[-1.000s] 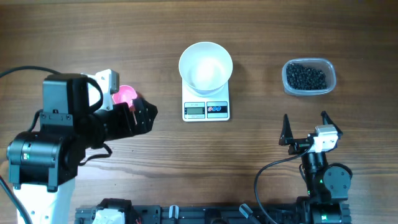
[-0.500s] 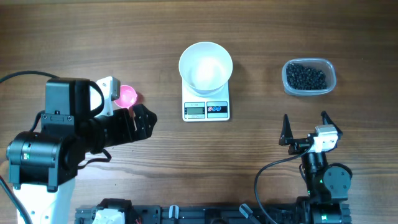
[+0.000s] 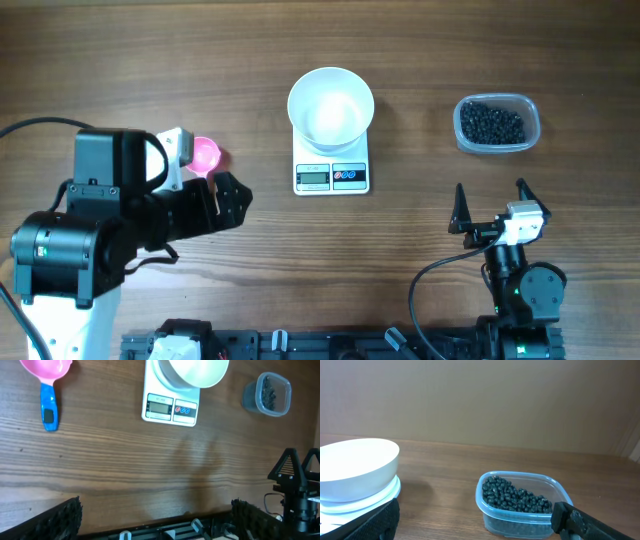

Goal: Scoop item into bowl and weigh 150g on scale
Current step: 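Lower the left gripper and grasp the pink scoop's blue handle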

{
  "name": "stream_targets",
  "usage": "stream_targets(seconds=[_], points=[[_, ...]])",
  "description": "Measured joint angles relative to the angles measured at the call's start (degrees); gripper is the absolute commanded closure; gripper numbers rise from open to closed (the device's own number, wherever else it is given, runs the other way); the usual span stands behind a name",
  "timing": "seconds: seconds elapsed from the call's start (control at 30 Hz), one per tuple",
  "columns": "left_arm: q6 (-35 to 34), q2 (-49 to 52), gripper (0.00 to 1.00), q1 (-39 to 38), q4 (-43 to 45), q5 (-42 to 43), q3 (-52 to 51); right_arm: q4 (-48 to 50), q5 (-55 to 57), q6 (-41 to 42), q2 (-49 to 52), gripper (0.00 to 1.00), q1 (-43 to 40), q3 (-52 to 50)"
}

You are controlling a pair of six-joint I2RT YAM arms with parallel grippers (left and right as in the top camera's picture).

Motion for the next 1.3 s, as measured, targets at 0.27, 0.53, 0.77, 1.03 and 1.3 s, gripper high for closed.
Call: stream_targets(seconds=[0.27, 0.53, 0.77, 1.03, 1.3], points=[[-4.7, 0.7, 0.00, 0.0, -2.0, -8.5, 0.0, 0.0, 0.0, 0.0, 0.0, 0.00, 0.0, 0.0], [-8.5, 10.6, 0.00, 0.0, 0.7, -20.3, 0.0, 0.0, 0.0, 0.0, 0.0, 0.00, 0.0, 0.0], [-8.9, 17.1, 0.00, 0.0, 4.9, -21.9, 0.0, 0.0, 0.0, 0.0, 0.0, 0.00, 0.0, 0.0], [-8.9, 18.4, 0.00, 10.6, 5.7, -22.2, 0.0, 0.0, 0.0, 0.0, 0.0, 0.00, 0.0, 0.0], [-8.9, 18.6, 0.00, 14.5, 12.5, -19.1, -8.6, 0.0, 0.0, 0.0, 0.0, 0.00, 0.0, 0.0]])
